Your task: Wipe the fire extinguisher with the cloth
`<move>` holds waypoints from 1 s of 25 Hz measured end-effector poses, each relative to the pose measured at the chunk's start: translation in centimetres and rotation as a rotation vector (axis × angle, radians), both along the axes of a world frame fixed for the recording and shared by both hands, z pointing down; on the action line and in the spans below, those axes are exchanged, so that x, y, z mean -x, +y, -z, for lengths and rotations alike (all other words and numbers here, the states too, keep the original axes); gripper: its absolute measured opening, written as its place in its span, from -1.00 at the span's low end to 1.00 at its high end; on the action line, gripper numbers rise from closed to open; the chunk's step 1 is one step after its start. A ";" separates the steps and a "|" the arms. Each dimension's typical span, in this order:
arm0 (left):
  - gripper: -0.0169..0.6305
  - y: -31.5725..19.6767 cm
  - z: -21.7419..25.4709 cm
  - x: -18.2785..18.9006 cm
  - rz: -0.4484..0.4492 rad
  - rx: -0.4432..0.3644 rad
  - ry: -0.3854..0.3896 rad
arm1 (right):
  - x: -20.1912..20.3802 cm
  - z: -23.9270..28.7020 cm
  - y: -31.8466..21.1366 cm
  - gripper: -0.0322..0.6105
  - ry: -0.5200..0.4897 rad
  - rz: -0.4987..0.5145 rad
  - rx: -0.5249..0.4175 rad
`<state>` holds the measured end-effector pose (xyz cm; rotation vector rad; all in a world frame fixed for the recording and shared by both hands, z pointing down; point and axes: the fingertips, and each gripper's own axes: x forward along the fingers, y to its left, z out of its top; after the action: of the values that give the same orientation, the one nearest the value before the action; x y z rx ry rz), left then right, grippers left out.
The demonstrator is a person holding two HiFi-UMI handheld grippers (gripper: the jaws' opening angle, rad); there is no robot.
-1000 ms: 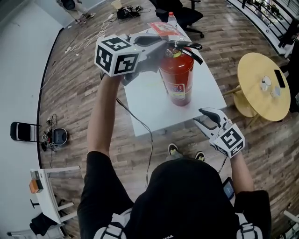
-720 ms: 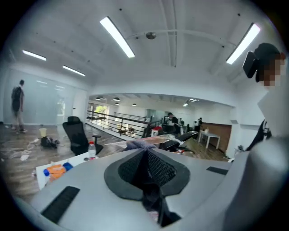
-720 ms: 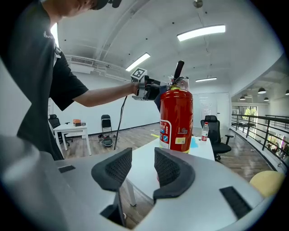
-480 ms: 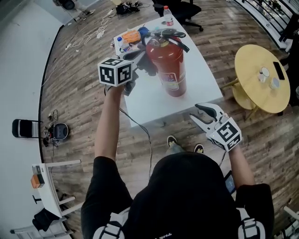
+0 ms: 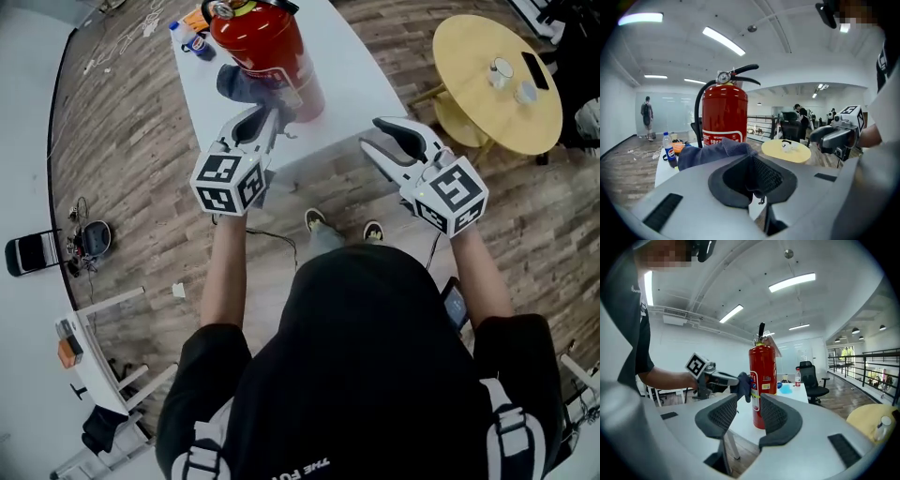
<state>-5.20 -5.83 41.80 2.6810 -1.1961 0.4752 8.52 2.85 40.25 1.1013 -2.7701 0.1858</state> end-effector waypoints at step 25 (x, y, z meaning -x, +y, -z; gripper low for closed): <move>-0.82 12.5 3.8 -4.6 0.216 -0.132 0.259 | -5.7 1.6 2.6 -0.85 -0.142 -0.139 -0.082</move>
<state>-0.63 6.65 38.03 2.5731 -1.4561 0.0167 14.27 5.41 38.63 1.3523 -2.8481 0.1750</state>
